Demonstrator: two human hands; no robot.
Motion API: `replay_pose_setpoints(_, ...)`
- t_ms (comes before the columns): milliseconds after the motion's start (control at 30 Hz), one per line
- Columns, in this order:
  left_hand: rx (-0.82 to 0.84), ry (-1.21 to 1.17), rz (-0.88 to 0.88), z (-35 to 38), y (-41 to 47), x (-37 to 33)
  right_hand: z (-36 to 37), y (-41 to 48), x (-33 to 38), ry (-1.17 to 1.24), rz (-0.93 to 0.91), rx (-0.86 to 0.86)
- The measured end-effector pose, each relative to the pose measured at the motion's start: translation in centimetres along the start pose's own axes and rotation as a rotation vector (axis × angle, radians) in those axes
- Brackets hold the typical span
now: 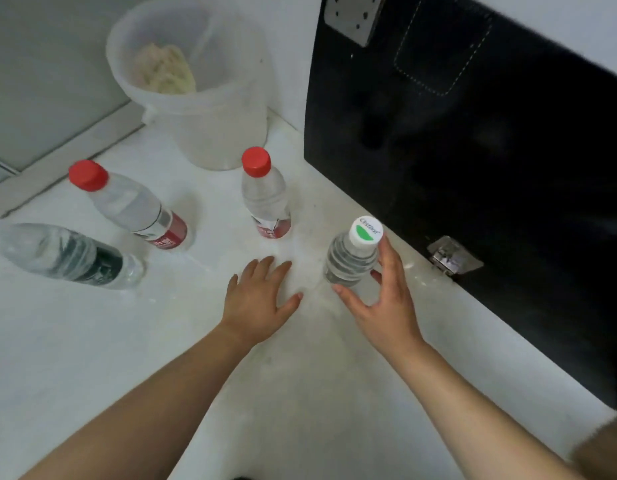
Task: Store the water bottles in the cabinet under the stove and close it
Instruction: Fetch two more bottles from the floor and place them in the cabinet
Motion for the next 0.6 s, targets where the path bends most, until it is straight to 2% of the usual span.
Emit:
replay_pose_setpoints(200, 0.043, 0.061, 0.033, 3.6, 0.0, 1.3, 0.9, 1.5, 0.2, 0.048, -0.082, -0.187)
replay_pose_setpoints(400, -0.025, 0.097, 0.055, 3.7, 0.4, 1.7, 0.1, 4.0, 1.2, 0.057, -0.101, -0.121)
replay_pose_setpoints(600, -0.042, 0.11, 0.06, 3.5, 0.4, 1.5, 0.1, 2.3, 0.6, -0.091, -0.023, -0.102)
Point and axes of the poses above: each hand's wrist, its own y-axis towards the middle knuckle, its own z-axis out of the palm, x = y × z, the point moved 6 cm from there along y, towards the middle knuckle, and after that the axes turned 6 degrees about x, right-handed, at the moved point
